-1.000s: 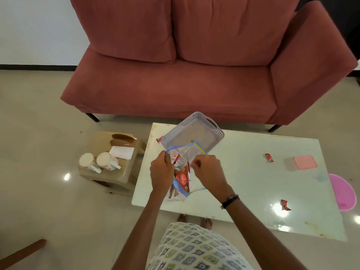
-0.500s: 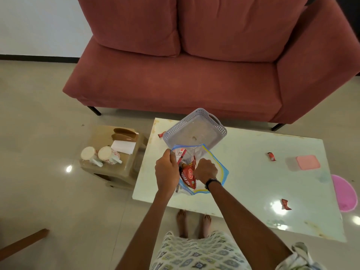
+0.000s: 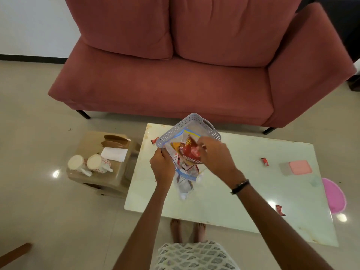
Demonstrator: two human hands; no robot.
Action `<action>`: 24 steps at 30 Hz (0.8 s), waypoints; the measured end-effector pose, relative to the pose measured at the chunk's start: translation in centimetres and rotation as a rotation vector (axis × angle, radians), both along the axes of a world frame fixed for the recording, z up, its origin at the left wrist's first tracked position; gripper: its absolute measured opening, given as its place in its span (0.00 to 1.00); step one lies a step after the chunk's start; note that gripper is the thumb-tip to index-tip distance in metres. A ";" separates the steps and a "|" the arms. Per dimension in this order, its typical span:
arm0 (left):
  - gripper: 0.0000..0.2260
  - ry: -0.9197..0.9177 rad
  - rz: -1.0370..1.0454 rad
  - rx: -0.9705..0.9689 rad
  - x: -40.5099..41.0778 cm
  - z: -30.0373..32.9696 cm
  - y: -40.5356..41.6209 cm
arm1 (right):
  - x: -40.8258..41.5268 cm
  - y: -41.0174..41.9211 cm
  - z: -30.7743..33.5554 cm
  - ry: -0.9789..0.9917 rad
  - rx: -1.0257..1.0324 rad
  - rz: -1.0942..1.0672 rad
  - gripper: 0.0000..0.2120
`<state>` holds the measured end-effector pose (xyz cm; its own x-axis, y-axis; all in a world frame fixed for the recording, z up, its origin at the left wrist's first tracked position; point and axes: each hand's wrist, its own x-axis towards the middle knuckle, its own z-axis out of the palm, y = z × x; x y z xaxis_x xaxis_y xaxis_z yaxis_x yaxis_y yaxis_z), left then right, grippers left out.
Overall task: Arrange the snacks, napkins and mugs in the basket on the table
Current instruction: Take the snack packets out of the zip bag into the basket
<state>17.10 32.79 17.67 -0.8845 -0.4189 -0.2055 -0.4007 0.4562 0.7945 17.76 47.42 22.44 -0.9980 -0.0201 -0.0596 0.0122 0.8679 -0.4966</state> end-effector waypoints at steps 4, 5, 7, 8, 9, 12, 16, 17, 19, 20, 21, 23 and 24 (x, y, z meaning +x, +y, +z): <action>0.17 -0.007 0.050 0.017 -3.7 0.7 0.9 | -3.9 3.0 2.9 0.130 -0.199 -0.064 0.04; 0.17 0.002 0.062 0.019 -4.7 0.7 1.1 | -5.1 3.7 3.1 0.165 -0.200 -0.090 0.04; 0.17 0.015 0.101 0.011 -6.7 0.6 1.1 | -7.7 4.9 3.3 0.243 -0.174 -0.149 0.06; 0.17 0.021 0.119 0.001 -7.7 0.5 1.0 | -8.9 5.5 3.1 0.274 -0.143 -0.175 0.06; 0.17 0.029 0.139 -0.007 -8.6 0.3 0.8 | -10.1 6.1 2.9 0.297 -0.108 -0.194 0.06; 0.16 0.049 0.193 -0.005 -11.0 -0.9 0.2 | -13.8 7.2 0.8 0.301 -0.016 -0.225 0.05; 0.16 0.069 0.210 -0.023 -13.1 -3.9 0.3 | -18.2 7.8 -6.2 0.191 0.039 -0.233 0.04; 0.16 0.060 0.225 -0.020 -13.6 -4.6 0.3 | -19.2 7.8 -8.2 0.165 0.022 -0.256 0.04; 0.16 0.050 0.267 -0.009 -14.7 -6.0 0.1 | -21.0 7.8 -11.9 0.135 -0.036 -0.326 0.06; 0.16 0.052 0.279 -0.001 -15.3 -6.7 -0.2 | -21.7 7.8 -13.7 0.128 -0.069 -0.361 0.06; 0.16 0.053 0.286 -0.002 -15.7 -7.3 -0.5 | -22.4 7.8 -15.5 0.129 -0.098 -0.395 0.05; 0.17 0.016 0.308 -0.023 -16.2 -8.3 -1.1 | -23.5 8.1 -18.6 0.125 -0.140 -0.457 0.05; 0.17 0.003 0.318 -0.026 -16.3 -9.0 -1.3 | -24.0 8.1 -20.2 0.112 -0.143 -0.471 0.06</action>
<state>0.80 31.47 8.62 -0.7090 -0.6793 -0.1893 -0.5244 0.3284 0.7856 -6.27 55.56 2.27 -0.9008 0.4339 0.0192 0.3258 0.7043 -0.6307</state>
